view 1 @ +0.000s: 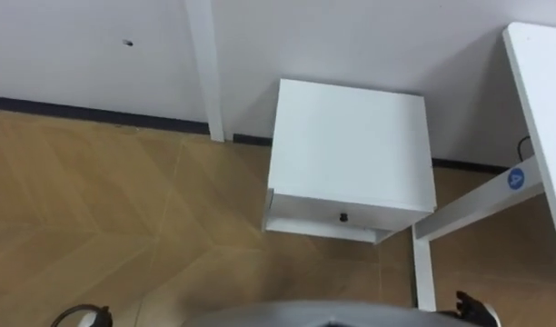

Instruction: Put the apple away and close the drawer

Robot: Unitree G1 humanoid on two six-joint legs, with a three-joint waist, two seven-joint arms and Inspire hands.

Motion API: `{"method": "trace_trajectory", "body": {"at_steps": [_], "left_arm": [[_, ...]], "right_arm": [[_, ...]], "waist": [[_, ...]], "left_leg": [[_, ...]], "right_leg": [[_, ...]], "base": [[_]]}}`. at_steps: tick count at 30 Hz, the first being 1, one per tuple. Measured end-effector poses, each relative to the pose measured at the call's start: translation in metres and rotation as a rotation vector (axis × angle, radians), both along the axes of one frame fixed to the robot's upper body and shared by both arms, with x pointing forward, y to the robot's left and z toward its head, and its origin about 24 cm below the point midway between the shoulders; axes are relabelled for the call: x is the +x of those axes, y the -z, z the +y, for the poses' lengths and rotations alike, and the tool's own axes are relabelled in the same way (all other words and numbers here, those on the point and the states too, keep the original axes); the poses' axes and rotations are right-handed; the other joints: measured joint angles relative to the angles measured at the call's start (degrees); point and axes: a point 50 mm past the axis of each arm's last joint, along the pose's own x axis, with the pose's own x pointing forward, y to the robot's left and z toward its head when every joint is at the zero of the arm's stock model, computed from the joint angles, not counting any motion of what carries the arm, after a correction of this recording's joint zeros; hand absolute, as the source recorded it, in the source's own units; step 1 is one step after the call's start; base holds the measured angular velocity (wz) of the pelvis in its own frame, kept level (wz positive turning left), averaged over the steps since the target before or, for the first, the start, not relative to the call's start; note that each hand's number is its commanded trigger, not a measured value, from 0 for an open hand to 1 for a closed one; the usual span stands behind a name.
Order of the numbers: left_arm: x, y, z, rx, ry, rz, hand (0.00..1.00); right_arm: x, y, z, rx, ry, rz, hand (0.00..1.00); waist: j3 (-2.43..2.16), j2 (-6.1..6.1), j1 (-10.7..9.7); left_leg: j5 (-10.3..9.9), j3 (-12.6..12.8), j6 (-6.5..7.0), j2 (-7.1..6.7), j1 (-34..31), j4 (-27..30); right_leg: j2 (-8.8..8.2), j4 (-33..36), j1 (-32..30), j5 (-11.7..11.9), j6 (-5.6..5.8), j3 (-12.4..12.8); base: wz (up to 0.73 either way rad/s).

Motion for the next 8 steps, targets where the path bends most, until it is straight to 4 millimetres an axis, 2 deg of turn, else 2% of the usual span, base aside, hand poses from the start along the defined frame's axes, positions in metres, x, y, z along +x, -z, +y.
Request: {"method": "trace_trajectory", "body": {"at_steps": [5, 8], "left_arm": [[0.0036, -0.0015, 0.0018, 0.01, -0.017, -0.029, 0.0], [0.0044, -0.0018, 0.0016, 0.016, -0.016, -0.041, 0.0]], "right_arm": [[-0.0045, 0.0009, 0.0007, 0.022, 0.024, 0.015, 0.0], [-0.0055, 0.0012, 0.0009, 0.026, 0.029, 0.022, 0.0]], "waist": [[0.15, 0.0, -0.2], [0.21, 0.09, -0.2]], "left_leg": [[0.1, -0.1, 0.18, 0.51, 0.2, 0.0], [0.5, -0.3, 1.33, 0.83, 0.4, -0.2]], "right_leg": [[0.7, -0.7, 0.4, -0.7, -0.89, 0.4], [1.14, -0.6, 0.4, -1.0, -1.29, 0.3]], "base": [[-0.01], [0.0]]}}
